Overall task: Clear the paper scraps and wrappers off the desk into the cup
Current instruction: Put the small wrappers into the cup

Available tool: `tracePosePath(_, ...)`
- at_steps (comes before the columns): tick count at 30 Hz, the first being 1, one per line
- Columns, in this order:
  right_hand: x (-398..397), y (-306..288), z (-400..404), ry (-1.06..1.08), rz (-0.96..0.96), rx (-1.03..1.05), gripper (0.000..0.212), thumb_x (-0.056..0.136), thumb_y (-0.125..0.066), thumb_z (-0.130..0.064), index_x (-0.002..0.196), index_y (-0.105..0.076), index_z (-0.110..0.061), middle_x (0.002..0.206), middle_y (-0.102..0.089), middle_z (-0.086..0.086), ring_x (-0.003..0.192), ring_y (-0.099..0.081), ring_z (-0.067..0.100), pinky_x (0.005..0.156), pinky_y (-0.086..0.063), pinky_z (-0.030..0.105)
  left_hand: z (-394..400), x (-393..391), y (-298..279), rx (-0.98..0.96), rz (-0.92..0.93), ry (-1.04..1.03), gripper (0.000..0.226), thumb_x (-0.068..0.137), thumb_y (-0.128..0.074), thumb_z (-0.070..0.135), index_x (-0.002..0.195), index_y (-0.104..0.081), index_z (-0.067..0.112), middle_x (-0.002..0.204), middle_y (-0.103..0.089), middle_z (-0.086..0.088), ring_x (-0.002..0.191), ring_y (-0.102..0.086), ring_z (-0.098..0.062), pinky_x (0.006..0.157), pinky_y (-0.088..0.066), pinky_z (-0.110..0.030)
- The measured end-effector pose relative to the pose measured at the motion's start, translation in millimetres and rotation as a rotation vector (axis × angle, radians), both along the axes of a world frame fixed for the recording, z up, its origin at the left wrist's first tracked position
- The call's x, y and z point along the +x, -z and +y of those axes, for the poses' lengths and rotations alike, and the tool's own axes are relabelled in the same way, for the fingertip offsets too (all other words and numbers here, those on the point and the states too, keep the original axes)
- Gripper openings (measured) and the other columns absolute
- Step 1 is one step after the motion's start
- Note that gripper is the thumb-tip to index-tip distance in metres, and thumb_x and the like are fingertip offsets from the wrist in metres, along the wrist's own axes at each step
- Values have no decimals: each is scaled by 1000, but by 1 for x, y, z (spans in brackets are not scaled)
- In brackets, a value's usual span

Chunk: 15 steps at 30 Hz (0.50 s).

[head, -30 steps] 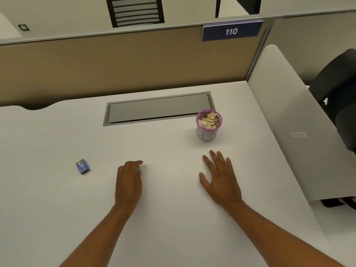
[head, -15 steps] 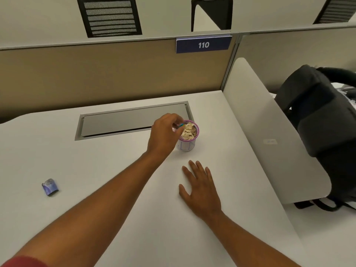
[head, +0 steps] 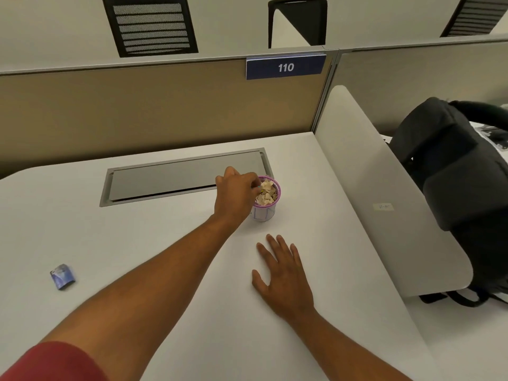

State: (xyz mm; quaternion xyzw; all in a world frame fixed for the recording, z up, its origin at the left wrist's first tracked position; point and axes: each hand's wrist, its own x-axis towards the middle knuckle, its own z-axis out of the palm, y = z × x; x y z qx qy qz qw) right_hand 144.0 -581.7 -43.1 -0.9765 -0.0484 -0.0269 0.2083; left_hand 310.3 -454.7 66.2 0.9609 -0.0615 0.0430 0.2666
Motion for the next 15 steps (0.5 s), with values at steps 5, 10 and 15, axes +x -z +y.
tracePosePath(5,-1,-3,0,-5,8,2,62,96,-43,-55,154,-39,-35,169,-24,-9,159,-10,11,129,-14,45,14,-14,-10,-125,-61,23,22,98,-66,26,118,-76,24,105,-52,-5,98,-55,-20,74,-43,-18)
tracePosePath(10,-1,-4,-1,-16,10,-26,62,96,-42,-56,154,-40,-34,169,-26,-8,158,-13,14,130,-11,43,79,-52,9,11,-386,-17,24,94,-71,17,116,-74,23,128,-71,1,118,-54,-27,92,-44,-35)
tracePosePath(15,-2,-5,-1,-29,7,-40,63,96,-43,-55,155,-40,-32,168,-28,-5,158,-17,17,129,-15,45,178,-104,52,202,-305,-375,29,92,-71,35,120,-71,31,148,-55,2,141,-37,-30,103,-35,-50)
